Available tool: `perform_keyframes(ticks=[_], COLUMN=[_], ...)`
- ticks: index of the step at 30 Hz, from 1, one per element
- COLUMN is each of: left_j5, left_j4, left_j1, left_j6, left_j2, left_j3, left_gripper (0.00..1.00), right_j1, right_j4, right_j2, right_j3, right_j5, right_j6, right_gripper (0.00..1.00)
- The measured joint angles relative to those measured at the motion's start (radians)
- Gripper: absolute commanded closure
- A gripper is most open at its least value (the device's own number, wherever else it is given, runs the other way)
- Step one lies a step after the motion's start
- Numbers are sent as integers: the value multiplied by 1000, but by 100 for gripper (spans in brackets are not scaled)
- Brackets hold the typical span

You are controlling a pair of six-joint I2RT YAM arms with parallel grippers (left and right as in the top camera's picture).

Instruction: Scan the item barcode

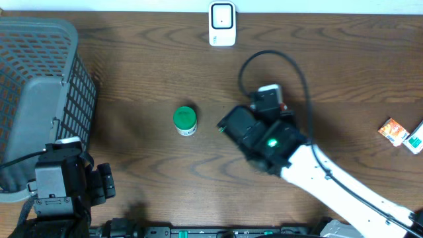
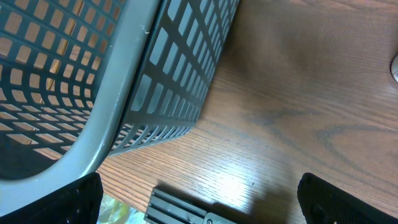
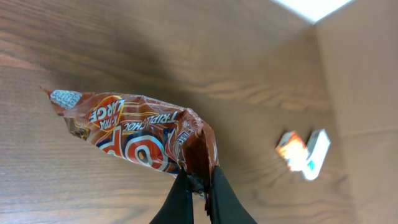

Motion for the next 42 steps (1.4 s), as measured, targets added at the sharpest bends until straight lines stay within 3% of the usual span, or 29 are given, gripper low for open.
perform_keyframes(ticks=[5, 14, 22, 28, 30, 32, 35, 38, 42], left_j5=[0, 0, 0, 0, 0, 0, 0, 0, 0], left_j4=[0, 0, 0, 0, 0, 0, 0, 0, 0], left_j1=[0, -2, -25, -25, -25, -25, -25, -25, -25], left_j6=[0, 0, 0, 0, 0, 0, 0, 0, 0], left_j2=[0, 0, 0, 0, 0, 0, 0, 0, 0], left_j3=[0, 0, 0, 0, 0, 0, 0, 0, 0], left_gripper=[2, 2, 2, 2, 2, 2, 2, 2, 2], right_j1=[98, 146, 266, 417, 475, 516, 571, 591, 550], right_j4=[-9, -31, -31, -26, -21, -9, 16, 18, 21], right_j2=[136, 448, 537, 539, 539, 539, 539, 539, 534], right_j3=[0, 0, 0, 0, 0, 0, 0, 0, 0], right_j5=[167, 493, 436, 271, 203, 149, 57, -48, -217], right_j6=[6, 6, 6, 18, 26, 27, 40, 89, 148], right_gripper=[99, 98, 98, 70, 40, 26, 20, 5, 1])
